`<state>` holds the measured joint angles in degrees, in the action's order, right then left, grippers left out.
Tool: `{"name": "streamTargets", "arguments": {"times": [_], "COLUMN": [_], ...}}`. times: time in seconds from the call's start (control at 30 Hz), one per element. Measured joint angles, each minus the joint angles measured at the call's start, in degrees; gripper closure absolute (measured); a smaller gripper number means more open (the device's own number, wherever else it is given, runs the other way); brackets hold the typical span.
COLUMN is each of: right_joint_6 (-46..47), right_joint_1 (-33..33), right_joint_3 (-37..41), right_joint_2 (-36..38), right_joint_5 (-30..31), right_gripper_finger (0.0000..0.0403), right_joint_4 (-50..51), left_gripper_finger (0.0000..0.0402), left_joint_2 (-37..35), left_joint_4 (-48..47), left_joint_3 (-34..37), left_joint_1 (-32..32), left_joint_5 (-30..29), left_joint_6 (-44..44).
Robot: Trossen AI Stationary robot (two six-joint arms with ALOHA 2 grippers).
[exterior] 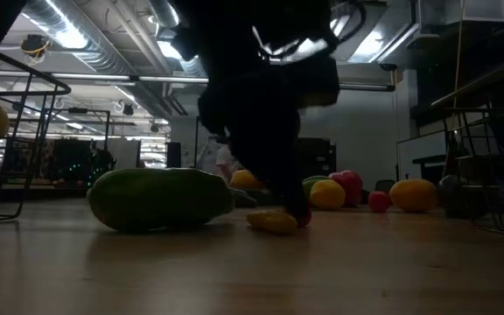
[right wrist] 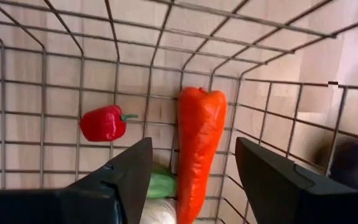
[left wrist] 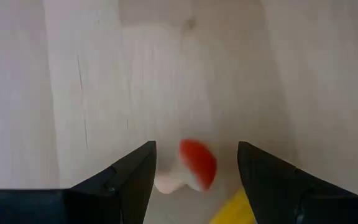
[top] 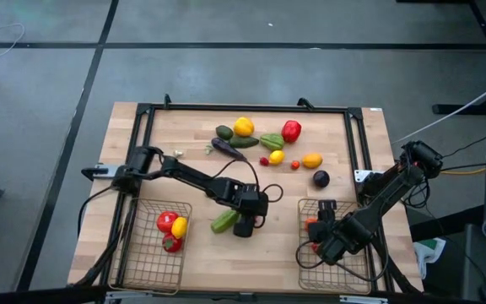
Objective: Sort produce into baskets
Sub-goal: Put the orange mushroom into the right wire basket
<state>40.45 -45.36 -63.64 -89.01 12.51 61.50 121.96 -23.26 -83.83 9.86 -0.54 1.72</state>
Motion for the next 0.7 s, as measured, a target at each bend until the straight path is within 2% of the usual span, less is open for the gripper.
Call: {"name": "streamTargets", "arguments": {"times": [0.3,0.7], "right_joint_6": [0.0,0.0], "right_joint_1": [0.0,0.0], "right_joint_3": [0.0,-0.3], "right_joint_2": [0.0,0.0], "right_joint_5": [0.4,-0.8], "right_gripper_finger": [0.0173,0.0173], "right_joint_4": [-2.1,-5.7], "left_gripper_finger": [0.0185,0.0287], "left_joint_2": [0.7,0.6], "left_joint_4": [-0.6,-1.5], "left_joint_3": [0.0,0.0], "left_joint_1": [-0.1,-0.3], "left_joint_5": [-0.2,-0.2], "left_joint_6": [0.0,2.8]}}
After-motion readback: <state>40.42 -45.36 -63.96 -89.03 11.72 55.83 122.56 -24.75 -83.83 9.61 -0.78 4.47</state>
